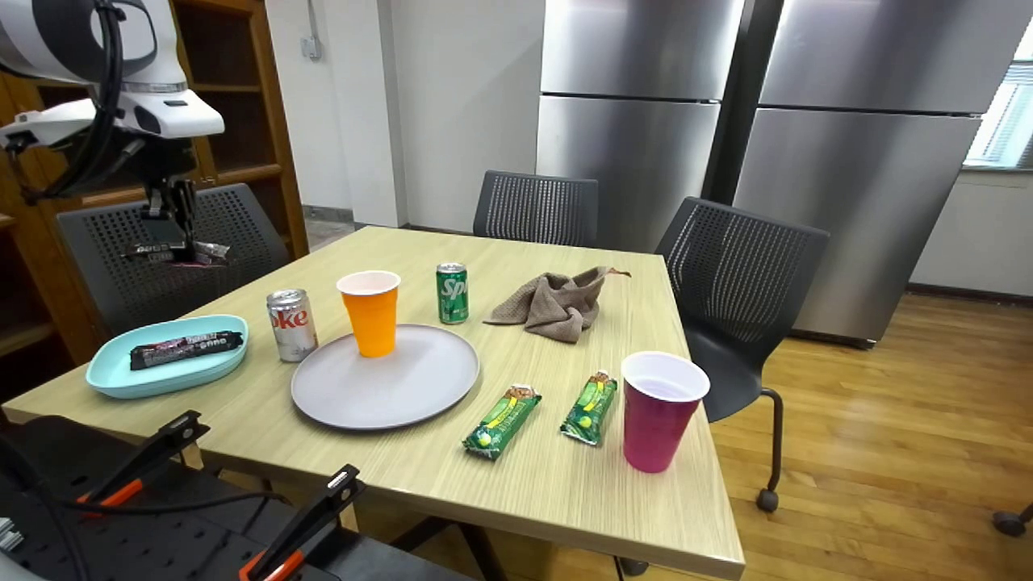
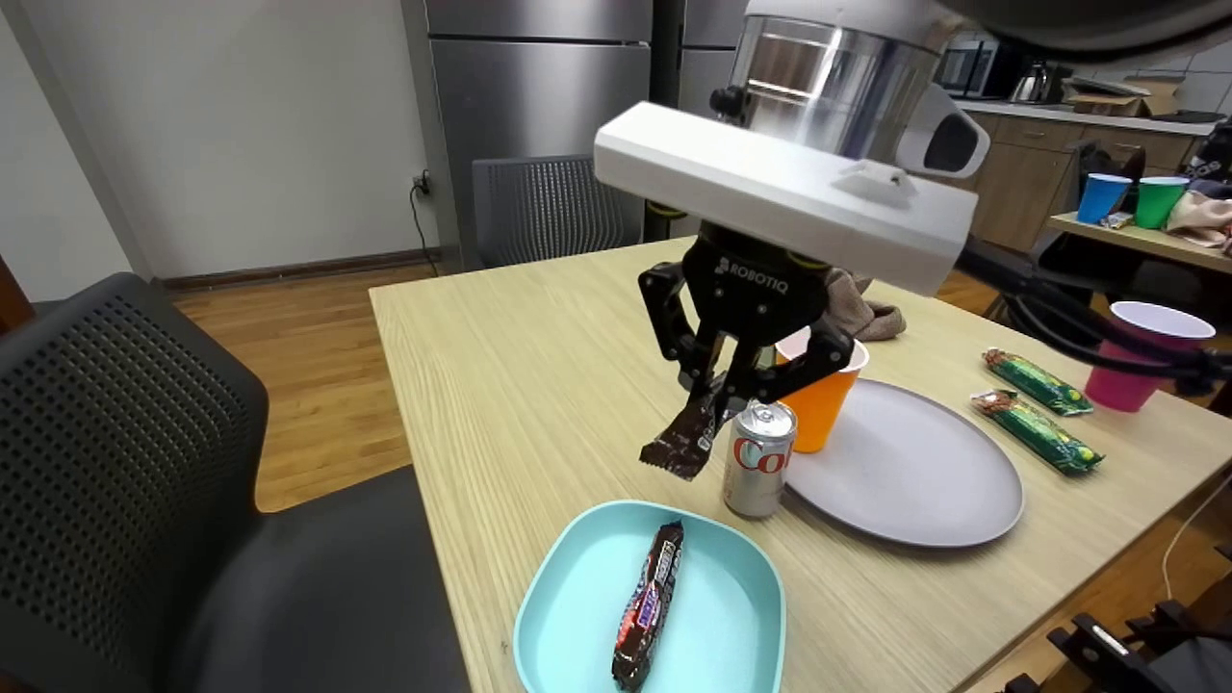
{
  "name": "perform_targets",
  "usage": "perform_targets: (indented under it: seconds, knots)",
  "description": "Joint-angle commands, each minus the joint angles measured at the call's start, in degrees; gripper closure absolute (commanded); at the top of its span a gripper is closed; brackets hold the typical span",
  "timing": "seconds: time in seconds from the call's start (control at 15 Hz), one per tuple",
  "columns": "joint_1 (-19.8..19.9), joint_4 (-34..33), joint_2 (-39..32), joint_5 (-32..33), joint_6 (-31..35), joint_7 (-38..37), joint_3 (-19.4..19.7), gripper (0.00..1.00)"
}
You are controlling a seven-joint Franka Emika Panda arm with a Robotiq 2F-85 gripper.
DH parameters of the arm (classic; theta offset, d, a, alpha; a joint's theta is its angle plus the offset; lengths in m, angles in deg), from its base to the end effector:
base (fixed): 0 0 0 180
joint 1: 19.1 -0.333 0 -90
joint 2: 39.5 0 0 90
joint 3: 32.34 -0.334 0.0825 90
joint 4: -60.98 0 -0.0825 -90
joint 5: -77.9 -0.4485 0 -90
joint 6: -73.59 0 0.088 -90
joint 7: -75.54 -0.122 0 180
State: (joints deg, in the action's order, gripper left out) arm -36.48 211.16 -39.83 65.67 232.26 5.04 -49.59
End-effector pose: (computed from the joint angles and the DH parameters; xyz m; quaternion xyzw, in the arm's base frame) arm 0.4000 0.2668 0.2082 -0.9139 0.3970 -0.0061 0.0845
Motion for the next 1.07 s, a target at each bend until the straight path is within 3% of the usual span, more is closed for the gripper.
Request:
perform_targets:
  seconds: [0.0, 0.47, 1.0]
  knots:
    - [-1.55, -2.34, -4.23, -0.95, 2.28, -3.03, -1.23, 0.97]
    - [-3.36, -6.04, -12.97, -4.20, 5.00, 1.46, -2.38, 0.97]
    - [-4.25, -9.68, -20.29, -3.61, 8.11, 5.23, -2.35, 0.97]
